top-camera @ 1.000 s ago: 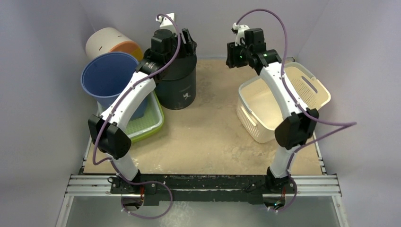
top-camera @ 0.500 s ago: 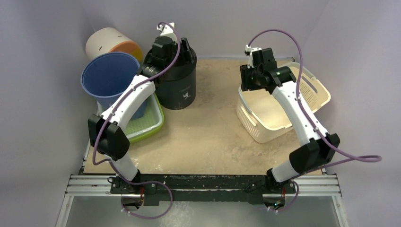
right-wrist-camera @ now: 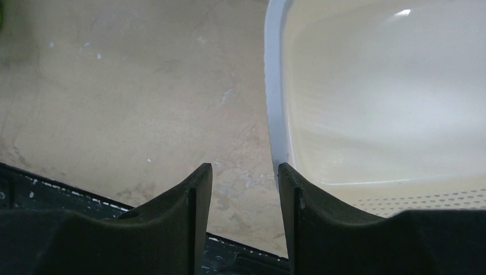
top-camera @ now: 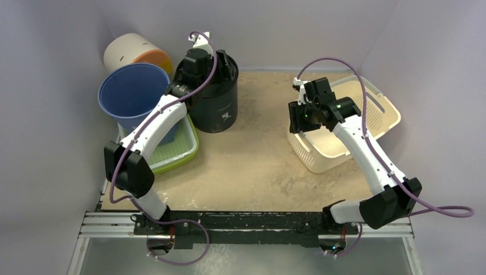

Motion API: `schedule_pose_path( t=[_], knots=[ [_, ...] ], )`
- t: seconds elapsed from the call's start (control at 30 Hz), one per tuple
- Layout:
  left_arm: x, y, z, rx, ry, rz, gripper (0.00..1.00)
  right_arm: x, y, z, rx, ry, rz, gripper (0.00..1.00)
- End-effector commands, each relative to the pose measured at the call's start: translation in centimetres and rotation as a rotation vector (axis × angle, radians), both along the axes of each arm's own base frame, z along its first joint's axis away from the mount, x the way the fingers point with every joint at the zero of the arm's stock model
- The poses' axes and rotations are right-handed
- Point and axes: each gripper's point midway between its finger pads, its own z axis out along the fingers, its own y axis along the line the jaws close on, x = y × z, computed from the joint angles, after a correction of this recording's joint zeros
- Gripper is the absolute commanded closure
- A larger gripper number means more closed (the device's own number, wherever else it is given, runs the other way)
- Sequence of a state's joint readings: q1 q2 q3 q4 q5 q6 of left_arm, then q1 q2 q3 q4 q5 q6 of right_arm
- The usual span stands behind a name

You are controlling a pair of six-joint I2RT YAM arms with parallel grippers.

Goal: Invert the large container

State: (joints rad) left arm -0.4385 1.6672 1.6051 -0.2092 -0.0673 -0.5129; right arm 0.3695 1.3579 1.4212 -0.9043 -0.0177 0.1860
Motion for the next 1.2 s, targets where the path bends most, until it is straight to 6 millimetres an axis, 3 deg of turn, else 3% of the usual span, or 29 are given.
schedule_pose_path(
  t=[0.0, 0.1, 0.4, 0.57, 0.73, 0.8, 0.97, 1.17],
  knots=[
    [-0.7, 0.6, 4.4, -0.059, -0.106, 0.005, 0.39, -0.5, -1.9, -0.8, -0.074, 0.021, -0.101, 0.50],
    [-1.0, 0.7, 4.7, -0.058, -0.110, 0.004, 0.39, -0.3, -3.1, -1.6, -0.142, 0.040, -0.151, 0.51],
    [-1.0, 2.2, 4.9, -0.045, -0.117, 0.027, 0.39, -0.1, -2.6, -2.7, -0.140, 0.085, -0.146, 0.60],
    [-0.9, 3.0, 5.0, -0.054, -0.125, 0.044, 0.39, 0.2, -1.7, -3.1, -0.111, 0.100, -0.112, 0.70],
    [-1.2, 4.2, 5.4, -0.057, -0.139, 0.071, 0.39, 1.9, 0.4, -2.7, -0.039, 0.077, -0.051, 0.89],
    [-1.3, 4.9, 5.7, -0.057, -0.145, 0.084, 0.39, 3.6, 1.9, -1.0, 0.014, 0.023, -0.007, 1.00],
    [-2.1, 6.1, 7.2, -0.057, -0.175, 0.116, 0.39, 8.0, 5.2, 4.6, 0.137, -0.118, 0.066, 1.00],
    [-3.1, 8.0, 8.9, -0.044, -0.211, 0.166, 0.39, 13.2, 9.4, 16.7, 0.362, -0.394, 0.163, 1.00]
  ],
)
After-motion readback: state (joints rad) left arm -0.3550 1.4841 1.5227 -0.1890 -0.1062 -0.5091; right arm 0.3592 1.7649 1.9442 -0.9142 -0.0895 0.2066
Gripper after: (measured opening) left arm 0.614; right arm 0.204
